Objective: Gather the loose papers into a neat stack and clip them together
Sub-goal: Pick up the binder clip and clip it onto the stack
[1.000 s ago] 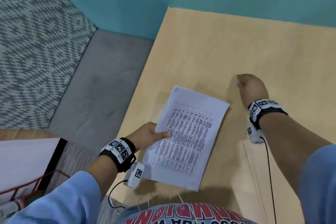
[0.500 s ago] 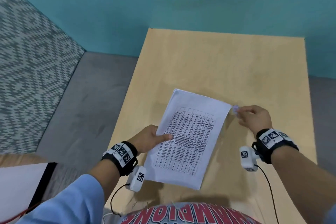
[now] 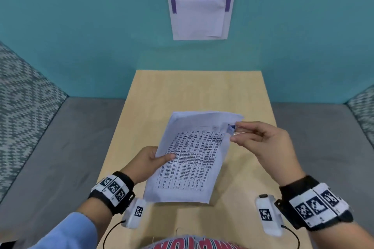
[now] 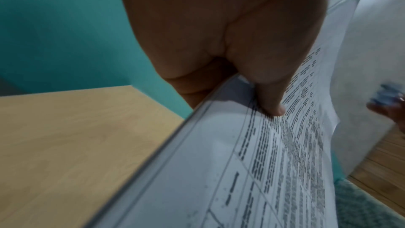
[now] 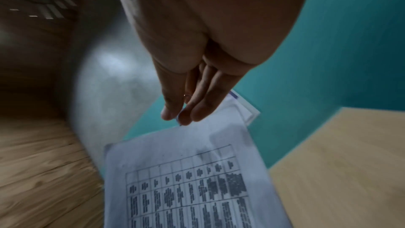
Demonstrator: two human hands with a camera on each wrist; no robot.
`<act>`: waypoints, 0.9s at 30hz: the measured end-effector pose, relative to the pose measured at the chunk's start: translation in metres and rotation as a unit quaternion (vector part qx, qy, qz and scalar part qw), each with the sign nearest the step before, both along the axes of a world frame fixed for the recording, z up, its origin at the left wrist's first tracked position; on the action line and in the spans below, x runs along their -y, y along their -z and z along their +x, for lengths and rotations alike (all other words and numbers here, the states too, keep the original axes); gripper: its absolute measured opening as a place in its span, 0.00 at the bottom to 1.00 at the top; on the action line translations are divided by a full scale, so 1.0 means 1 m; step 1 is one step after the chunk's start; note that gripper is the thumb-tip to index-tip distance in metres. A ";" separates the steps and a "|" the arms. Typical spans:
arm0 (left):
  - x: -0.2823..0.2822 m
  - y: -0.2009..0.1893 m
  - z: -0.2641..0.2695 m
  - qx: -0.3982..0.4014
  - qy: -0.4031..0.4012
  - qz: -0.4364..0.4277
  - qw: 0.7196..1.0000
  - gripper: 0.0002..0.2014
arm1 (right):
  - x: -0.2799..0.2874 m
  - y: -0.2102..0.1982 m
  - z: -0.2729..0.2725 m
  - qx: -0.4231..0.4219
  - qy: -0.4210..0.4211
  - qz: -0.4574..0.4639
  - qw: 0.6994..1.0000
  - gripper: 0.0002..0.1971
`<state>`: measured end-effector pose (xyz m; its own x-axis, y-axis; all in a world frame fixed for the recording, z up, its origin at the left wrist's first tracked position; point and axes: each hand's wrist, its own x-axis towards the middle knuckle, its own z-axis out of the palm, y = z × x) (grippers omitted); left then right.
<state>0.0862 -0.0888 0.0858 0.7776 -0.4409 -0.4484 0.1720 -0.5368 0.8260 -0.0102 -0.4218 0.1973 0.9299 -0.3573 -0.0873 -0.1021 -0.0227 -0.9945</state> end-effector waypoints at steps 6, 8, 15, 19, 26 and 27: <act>0.010 -0.030 -0.019 0.089 0.008 -0.006 0.996 0.44 | -0.015 -0.040 -0.022 0.093 0.005 -0.004 0.996 0.21; 0.008 -0.040 -0.024 0.104 0.009 -0.018 0.994 0.44 | -0.016 -0.049 -0.029 0.105 0.001 -0.021 0.994 0.20; -0.001 -0.071 -0.037 0.168 0.025 -0.018 0.985 0.42 | -0.011 -0.069 -0.040 0.209 -0.024 -0.295 0.932 0.11; -0.008 -0.078 -0.039 0.180 0.014 -0.013 0.983 0.43 | -0.001 -0.079 -0.040 0.192 -0.012 -0.332 0.924 0.06; -0.005 -0.096 -0.042 0.236 0.050 0.007 0.971 0.24 | 0.003 -0.089 -0.031 0.172 -0.059 -0.428 0.885 0.05; -0.005 -0.096 -0.042 0.244 0.059 0.007 0.968 0.23 | 0.004 -0.090 -0.030 0.169 -0.063 -0.442 0.879 0.05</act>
<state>0.0447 -0.0834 0.1814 0.8432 -0.5354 -0.0478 -0.2991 -0.5412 0.7859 -0.0397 -0.4259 0.2876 0.8867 -0.0392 0.4607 0.2538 -0.7916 -0.5558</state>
